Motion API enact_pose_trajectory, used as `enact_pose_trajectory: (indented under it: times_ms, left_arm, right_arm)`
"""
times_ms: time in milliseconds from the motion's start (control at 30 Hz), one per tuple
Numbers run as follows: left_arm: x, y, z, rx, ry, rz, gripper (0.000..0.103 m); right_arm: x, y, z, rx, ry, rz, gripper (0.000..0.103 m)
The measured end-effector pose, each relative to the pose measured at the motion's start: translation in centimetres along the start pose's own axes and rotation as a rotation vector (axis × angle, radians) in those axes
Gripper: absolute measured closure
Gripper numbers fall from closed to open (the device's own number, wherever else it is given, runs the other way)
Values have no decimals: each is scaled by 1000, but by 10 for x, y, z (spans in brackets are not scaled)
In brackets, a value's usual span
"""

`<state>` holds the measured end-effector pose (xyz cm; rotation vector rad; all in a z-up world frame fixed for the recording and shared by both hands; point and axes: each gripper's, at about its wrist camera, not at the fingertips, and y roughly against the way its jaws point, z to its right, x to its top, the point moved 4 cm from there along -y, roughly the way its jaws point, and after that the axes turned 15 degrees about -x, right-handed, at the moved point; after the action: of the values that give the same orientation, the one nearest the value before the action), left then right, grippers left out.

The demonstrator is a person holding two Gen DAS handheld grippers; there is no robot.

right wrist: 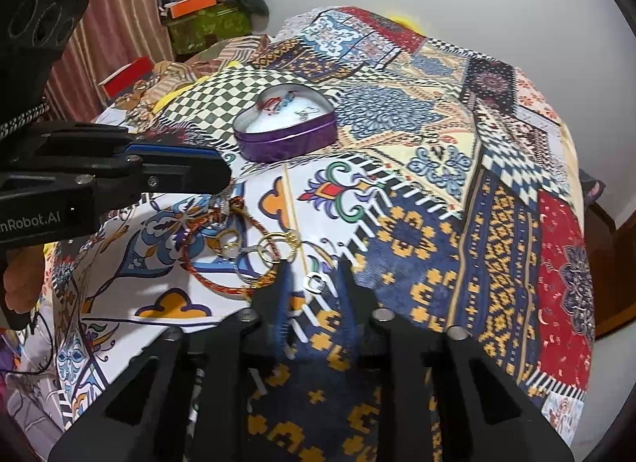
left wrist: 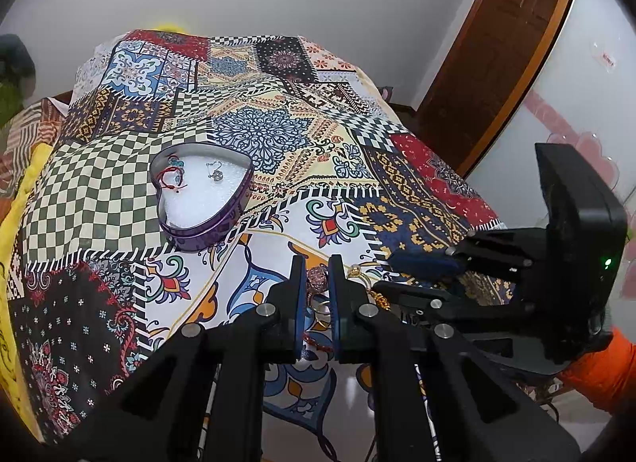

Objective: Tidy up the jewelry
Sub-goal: 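Grasp a silver ring from the pile with the left gripper, then carry the ring over the heart tin and open the left gripper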

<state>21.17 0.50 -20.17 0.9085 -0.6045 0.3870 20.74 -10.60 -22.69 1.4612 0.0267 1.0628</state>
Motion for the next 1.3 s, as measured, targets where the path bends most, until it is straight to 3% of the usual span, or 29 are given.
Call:
enact_pose_trajectory:
  times_ms: [367,733,1033,1300]
  left_arm:
    - [11,19,5,-10,-4,49,94]
    - [30,46,8,41,-35,121,94]
    - [47,54,-9,83,-44,158,94]
    - [59,40,-39,109,-24,144,94]
  right_arm:
    - [4,9,14,4,-88,6,94]
    - [32,38,23,-7,-129,102,94]
    - [67,43,22,6,-131,166,94]
    - [95,20,11,41,-115,169,94]
